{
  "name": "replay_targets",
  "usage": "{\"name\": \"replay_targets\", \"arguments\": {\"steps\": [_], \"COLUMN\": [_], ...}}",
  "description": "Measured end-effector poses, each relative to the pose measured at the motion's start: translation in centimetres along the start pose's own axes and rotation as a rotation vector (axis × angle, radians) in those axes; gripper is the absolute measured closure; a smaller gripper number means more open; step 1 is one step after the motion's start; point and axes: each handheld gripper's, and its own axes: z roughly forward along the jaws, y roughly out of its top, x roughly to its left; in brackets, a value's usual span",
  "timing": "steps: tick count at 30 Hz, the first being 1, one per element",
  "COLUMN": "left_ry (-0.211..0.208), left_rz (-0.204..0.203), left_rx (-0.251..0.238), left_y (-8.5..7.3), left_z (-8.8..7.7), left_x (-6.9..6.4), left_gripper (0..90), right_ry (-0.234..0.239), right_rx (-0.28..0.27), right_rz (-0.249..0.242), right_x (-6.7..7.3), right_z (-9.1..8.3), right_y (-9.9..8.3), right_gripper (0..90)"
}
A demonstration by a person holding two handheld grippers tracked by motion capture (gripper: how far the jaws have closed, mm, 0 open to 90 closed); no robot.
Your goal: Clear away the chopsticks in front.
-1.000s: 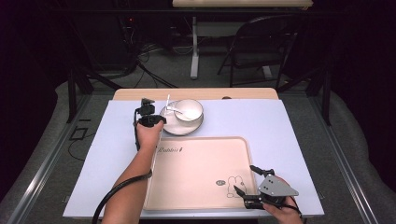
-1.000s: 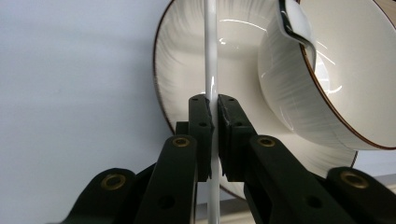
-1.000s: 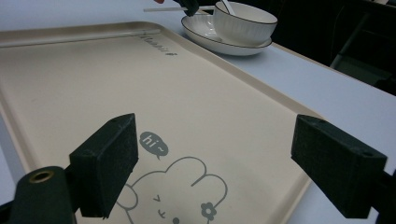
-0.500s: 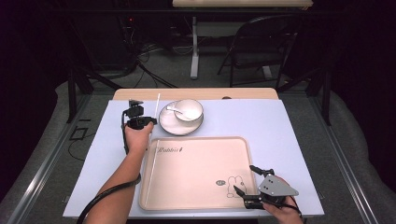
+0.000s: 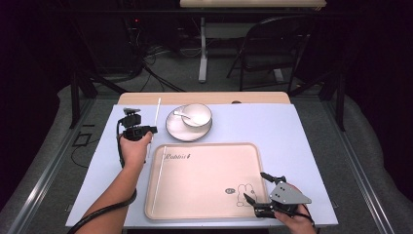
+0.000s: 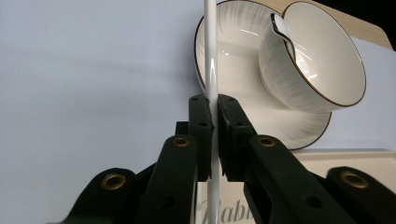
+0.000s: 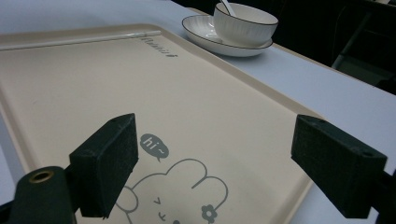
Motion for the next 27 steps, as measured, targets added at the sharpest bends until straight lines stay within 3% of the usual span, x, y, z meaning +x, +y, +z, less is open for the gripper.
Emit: {"name": "replay_targets", "arguments": {"steps": [10, 13, 21, 27], "left_ry": [-0.002, -0.031, -0.060, -0.053], "left_rz": [0.009, 0.018, 0.051, 0.056], "left_rx": [-0.015, -0.035, -0.047, -0.046], "left_y": [-2.3, -3.5, -6.0, -7.7], "left_z": [-2.6, -4.1, -5.9, -6.7], "left_x": [0.4, 0.2, -0.2, -0.2], "left_gripper": [85.0, 85.0, 85.0, 85.0], "right_ry": [0.015, 0.017, 0.010, 0.009], "right_rx": [-0.009, -0.007, -0.006, -0.004], "right_rz": [0.015, 0.003, 0.008, 0.006], "right_x": [0.0, 0.1, 0.0, 0.1], "right_z": [-0.1, -0.1, -0.1, -0.1], "right_y": [0.0, 0.0, 0.0, 0.0], "right_gripper": [14.1, 14.1, 14.2, 14.1]}}
